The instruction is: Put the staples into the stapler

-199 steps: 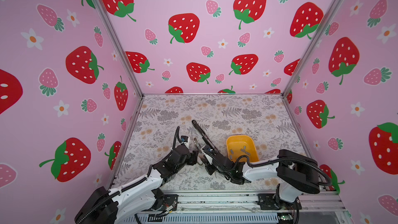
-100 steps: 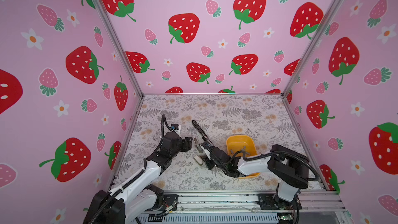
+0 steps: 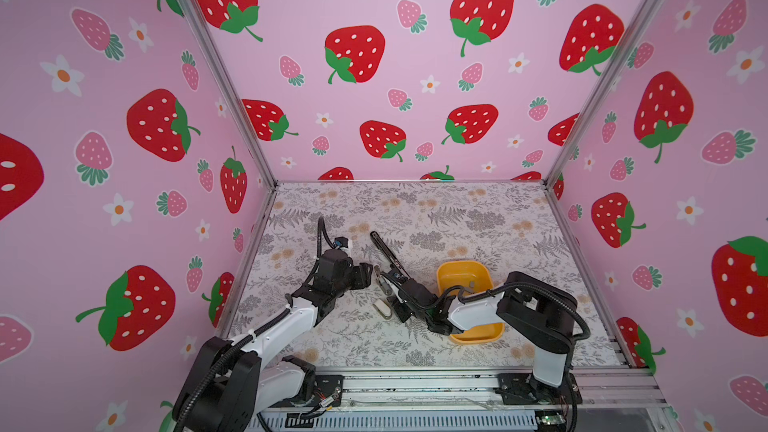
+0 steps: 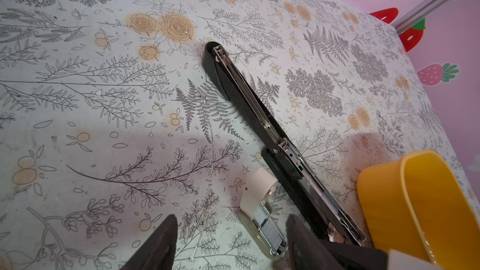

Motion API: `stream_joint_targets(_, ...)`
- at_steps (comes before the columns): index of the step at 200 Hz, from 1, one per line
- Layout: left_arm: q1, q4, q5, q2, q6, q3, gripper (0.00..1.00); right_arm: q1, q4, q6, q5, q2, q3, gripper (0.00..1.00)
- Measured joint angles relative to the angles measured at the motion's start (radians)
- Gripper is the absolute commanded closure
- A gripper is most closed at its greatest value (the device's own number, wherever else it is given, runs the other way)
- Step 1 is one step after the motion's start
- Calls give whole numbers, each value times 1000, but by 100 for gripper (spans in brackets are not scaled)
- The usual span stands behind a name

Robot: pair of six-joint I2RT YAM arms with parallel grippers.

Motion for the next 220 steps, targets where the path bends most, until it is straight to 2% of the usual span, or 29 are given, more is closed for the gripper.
stream_joint_targets(32, 27, 63, -1, 56, -10, 0, 32, 0, 0, -11, 16, 37, 45, 57)
stream_joint_targets(103, 48, 131, -7, 181, -11, 0, 32, 0, 13, -25, 43, 56, 61, 71)
stream_joint_targets(155, 49, 205, 38, 277, -11, 1, 32, 0, 16, -27, 48, 57, 61, 77)
stream_joint_targets(186, 47, 253, 82, 295, -3, 0, 32, 0, 19, -31, 47, 57, 61, 80)
stream_joint_targets(220, 8, 348, 82, 293, 20, -42, 32, 0, 25, -35, 46, 57, 58, 81)
